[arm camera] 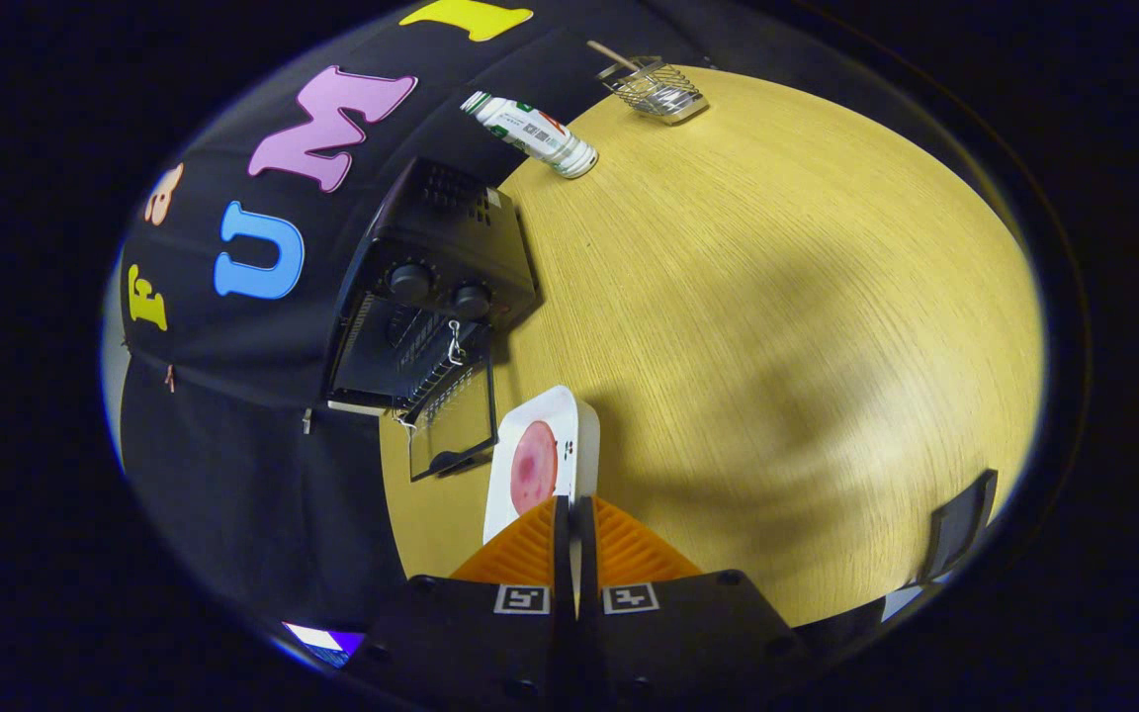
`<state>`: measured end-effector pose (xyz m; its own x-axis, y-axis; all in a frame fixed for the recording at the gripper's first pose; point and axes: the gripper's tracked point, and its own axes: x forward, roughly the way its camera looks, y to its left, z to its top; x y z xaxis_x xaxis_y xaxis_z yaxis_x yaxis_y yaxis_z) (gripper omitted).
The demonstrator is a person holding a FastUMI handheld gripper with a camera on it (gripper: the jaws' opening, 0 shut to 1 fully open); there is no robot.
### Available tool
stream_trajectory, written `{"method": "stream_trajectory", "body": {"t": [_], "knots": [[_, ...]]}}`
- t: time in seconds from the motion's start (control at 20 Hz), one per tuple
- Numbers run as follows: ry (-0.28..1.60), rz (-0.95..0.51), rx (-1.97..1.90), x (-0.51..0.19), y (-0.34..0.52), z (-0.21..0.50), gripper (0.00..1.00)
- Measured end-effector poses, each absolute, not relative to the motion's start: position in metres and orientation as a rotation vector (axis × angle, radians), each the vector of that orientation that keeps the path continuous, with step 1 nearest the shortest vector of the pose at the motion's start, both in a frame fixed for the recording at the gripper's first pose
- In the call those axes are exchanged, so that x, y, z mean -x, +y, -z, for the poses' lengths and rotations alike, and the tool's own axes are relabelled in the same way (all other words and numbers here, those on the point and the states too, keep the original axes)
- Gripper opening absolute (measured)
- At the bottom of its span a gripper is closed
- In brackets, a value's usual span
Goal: Open the toaster oven, put the food inside, and close the toaster oven door.
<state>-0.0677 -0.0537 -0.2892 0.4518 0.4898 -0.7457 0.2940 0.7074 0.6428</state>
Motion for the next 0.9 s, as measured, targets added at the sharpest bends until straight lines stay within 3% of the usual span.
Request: {"method": "stream_trajectory", "body": {"t": [0.35,0.6,0.8,0.9], "knots": [[1.03,-0.061,-0.926,0.102,-0.048,0.255,0.05],[0.934,-0.088,-1.104,0.092,-0.016,0.216,0.05],[0.917,-0.05,-0.907,0.084,-0.016,0.239,0.05],[0.947,0.05,-0.78,0.096,-0.033,0.265,0.05]]}}
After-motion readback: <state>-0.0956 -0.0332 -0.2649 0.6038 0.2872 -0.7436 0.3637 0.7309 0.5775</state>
